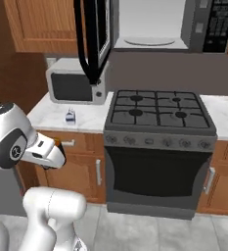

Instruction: Place the microwavable item in the microwave. Then, close the microwave door and press the start button.

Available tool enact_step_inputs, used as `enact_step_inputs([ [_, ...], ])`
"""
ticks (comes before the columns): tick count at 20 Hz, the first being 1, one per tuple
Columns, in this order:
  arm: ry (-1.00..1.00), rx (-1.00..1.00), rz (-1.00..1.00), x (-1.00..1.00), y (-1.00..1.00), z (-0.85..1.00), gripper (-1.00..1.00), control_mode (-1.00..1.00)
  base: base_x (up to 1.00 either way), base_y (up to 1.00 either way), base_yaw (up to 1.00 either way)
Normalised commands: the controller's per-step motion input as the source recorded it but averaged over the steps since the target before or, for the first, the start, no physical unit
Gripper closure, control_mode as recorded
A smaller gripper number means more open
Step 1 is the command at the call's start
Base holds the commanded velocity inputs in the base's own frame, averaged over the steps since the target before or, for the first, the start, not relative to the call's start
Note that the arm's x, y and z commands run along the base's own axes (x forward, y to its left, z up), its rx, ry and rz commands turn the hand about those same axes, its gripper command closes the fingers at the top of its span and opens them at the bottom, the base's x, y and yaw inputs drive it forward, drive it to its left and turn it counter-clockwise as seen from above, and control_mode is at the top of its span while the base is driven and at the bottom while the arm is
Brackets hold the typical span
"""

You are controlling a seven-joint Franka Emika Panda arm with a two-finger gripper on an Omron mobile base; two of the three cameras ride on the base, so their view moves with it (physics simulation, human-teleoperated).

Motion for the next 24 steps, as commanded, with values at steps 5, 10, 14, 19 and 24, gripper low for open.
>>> enact_step_inputs([
  [5,0.0,0.0,0.0,0.0,0.0,0.0,1.0,1.0,-0.07,-1.0,-0.2],
  [10,0.0,0.0,0.0,0.0,0.0,0.0,1.0,1.0,0.08,-0.94,-0.09],
  [14,0.0,0.0,0.0,0.0,0.0,0.0,1.0,1.0,0.55,-0.38,0.07],
  [19,0.0,0.0,0.0,0.0,0.0,0.0,1.0,1.0,0.73,-0.25,0.25],
  [24,0.0,0.0,0.0,0.0,0.0,0.0,1.0,1.0,0.68,-0.43,0.3],
])
